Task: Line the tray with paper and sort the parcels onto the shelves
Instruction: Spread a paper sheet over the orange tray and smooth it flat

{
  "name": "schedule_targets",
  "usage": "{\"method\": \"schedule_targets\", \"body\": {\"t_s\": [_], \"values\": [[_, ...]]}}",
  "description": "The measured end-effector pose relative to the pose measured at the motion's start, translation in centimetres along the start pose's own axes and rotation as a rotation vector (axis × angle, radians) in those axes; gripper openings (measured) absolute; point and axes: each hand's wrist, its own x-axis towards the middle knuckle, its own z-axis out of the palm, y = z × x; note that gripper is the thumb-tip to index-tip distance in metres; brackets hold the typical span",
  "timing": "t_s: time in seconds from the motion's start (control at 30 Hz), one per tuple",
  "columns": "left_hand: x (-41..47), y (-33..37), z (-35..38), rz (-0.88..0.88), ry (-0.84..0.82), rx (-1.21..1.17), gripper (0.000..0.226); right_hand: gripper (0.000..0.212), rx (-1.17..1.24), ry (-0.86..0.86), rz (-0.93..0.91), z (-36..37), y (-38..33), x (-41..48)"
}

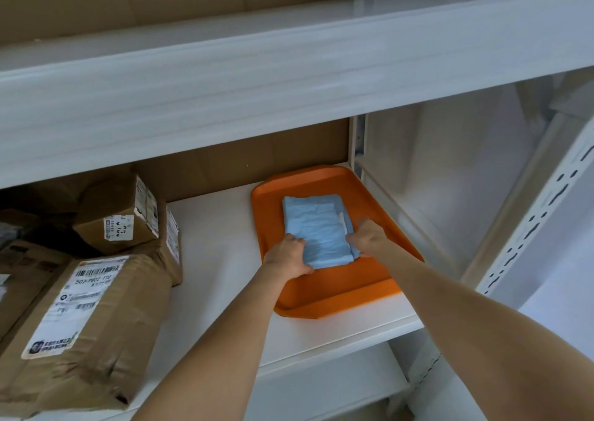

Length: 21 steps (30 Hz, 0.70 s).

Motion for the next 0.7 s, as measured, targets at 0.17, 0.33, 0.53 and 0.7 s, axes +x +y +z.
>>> {"method": "schedule_targets", "body": {"t_s": [0.17,0.33,0.53,0.7], "values": [[-0.4,-0.6,-0.1,-0.026,-0.049,-0.019,0.074,0.032,-0.132,-0.119,-0.009,0.4,0.1,-0.9],[-0.4,-1.0,-0.4,-0.04,-0.108,-0.05,0.08,0.037,-0.135,-0.077,-0.012,0.2,-0.1,-1.1],[-0.7,-1.0,-0.7,-0.296,0.134,-0.056,0.051,0.062,-0.494,0.248,0.003,-1.2,0.5,-1.4],[-0.5,-1.1,-0.7,-0.406,0.036,-0.227,0.039,0.064,-0.487,0.134,0.067,-1.6,1.8,-1.2]]}}
